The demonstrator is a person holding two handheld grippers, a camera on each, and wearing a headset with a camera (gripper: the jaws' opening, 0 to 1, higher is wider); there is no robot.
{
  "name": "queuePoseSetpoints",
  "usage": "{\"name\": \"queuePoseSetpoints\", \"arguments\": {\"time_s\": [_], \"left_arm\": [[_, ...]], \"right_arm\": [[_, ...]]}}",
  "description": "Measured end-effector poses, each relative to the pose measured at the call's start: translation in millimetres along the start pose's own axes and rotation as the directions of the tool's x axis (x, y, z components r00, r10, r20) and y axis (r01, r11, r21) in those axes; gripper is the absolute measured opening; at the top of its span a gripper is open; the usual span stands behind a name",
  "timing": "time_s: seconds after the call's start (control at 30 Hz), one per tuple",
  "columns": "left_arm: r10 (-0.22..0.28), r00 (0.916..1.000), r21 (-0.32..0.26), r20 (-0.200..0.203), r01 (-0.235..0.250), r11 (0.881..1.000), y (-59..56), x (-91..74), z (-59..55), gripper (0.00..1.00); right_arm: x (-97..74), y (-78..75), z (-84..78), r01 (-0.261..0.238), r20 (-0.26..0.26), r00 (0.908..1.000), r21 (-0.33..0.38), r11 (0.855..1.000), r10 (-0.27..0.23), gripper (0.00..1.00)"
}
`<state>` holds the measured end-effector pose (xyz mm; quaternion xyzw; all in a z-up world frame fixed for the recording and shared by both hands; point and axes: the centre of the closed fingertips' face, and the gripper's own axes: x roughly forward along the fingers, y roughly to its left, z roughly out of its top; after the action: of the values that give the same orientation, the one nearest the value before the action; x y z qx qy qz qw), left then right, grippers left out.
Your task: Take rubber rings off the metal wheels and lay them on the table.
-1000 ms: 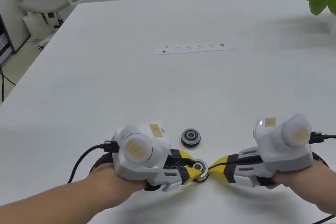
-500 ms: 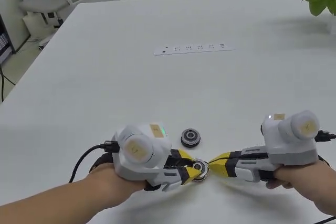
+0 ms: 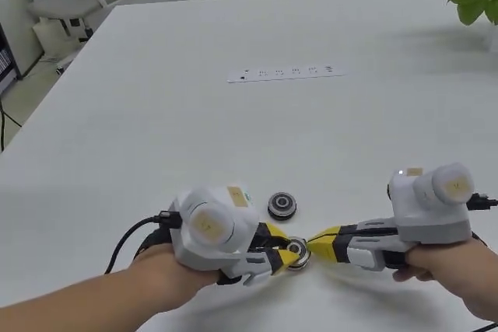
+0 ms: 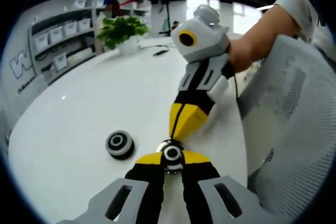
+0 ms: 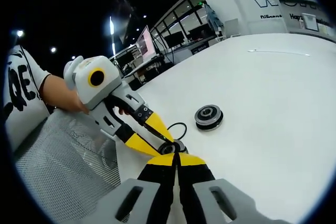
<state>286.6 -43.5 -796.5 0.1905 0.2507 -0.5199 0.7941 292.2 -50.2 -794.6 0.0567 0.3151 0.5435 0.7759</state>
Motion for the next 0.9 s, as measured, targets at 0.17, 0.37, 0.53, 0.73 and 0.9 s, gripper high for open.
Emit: {"name": "queuePoseSetpoints", "arguments": {"time_s": [0.17,0.37,0.53,0.73,0.9], "left_arm": [[-0.002,1.0000,0.000,0.000,0.002,1.000,0.2,0.0,0.2,0.12],[-0.001,1.0000,-0.002,0.002,0.001,1.000,0.2,0.0,0.4,0.12],[-0.003,1.0000,-0.006,0.003,0.003,1.000,0.4,0.3,0.3,0.12],[-0.002,1.0000,-0.006,0.006,0.002,1.000,0.1,0.6,0.8,0.12],[-0.003,1.0000,-0.008,0.009,0.003,1.000,-0.1,0.6,1.1,0.12]], "right_arm": [[0.9,3.9,1.1,-0.012,0.001,0.9999,-0.005,1.000,0.012,0.00],[1.7,7.5,2.4,-0.029,0.006,0.9996,0.002,1.000,0.029,0.00],[2.6,11.1,4.3,-0.047,0.013,0.9988,-0.001,0.999,0.047,0.00],[2.8,12.3,6.5,-0.059,0.029,0.9979,0.000,0.998,0.059,0.00],[2.8,14.3,8.5,-0.071,0.040,0.9967,0.010,0.997,0.071,0.00]]}}
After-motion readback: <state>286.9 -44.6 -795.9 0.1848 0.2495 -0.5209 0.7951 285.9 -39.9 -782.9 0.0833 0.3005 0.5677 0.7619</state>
